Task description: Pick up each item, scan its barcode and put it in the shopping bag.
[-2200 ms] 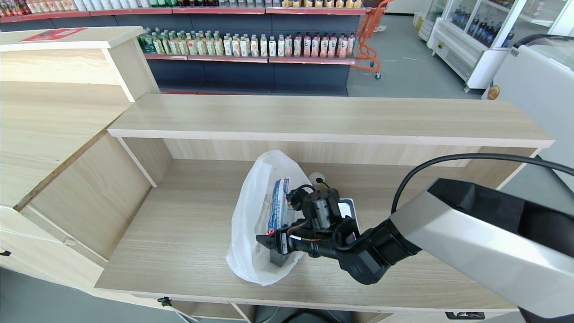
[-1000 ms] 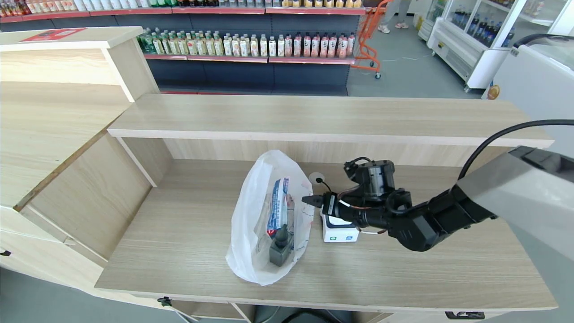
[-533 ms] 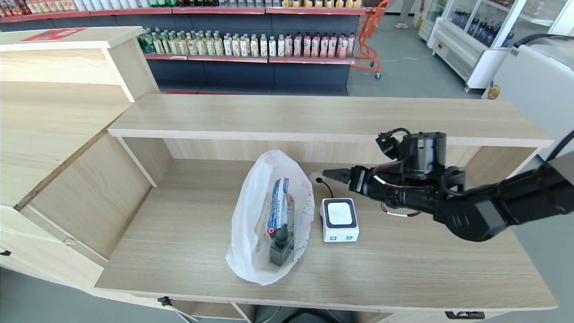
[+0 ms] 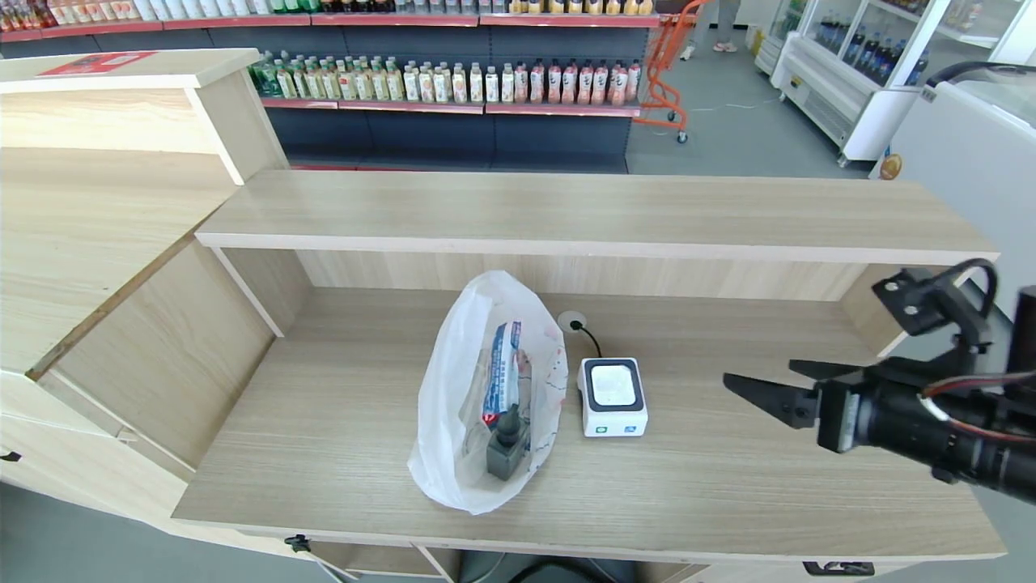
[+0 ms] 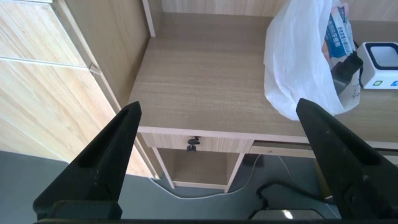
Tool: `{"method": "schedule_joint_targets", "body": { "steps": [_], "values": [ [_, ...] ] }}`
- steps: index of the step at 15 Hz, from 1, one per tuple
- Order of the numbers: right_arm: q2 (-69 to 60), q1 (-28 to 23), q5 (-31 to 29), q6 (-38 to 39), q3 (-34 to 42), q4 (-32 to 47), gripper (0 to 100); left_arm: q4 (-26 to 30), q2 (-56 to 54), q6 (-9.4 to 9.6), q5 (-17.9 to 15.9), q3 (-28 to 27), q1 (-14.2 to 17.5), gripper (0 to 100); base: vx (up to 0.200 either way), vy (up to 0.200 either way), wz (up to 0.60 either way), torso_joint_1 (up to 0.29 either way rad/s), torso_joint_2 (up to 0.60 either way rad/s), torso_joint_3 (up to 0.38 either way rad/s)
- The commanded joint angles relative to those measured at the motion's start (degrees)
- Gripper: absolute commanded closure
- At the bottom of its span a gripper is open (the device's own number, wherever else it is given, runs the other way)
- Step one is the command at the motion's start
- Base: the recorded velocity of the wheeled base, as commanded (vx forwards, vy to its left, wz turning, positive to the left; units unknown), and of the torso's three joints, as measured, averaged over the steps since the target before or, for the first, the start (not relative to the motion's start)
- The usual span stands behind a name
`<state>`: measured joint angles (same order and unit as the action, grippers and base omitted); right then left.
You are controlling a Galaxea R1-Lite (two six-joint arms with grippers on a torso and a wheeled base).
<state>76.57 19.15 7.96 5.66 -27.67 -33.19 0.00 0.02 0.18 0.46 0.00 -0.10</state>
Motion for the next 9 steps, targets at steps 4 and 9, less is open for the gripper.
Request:
{"method": "schedule_joint_targets", "body": {
  "steps": [4,9],
  "values": [
    [-44.0,-13.2,-0.7,-4.8,19.9,18.6,0,0.0,0.1,-0.01,0.0,0.0,0.0,0,0.000,0.000,0.00,0.000,0.00,0.000],
    [-71.6,-20.6,-1.2,-6.6,26.3,36.4,0,0.0,0.1,-0.01,0.1,0.0,0.0,0,0.000,0.000,0.00,0.000,0.00,0.000]
  ]
}}
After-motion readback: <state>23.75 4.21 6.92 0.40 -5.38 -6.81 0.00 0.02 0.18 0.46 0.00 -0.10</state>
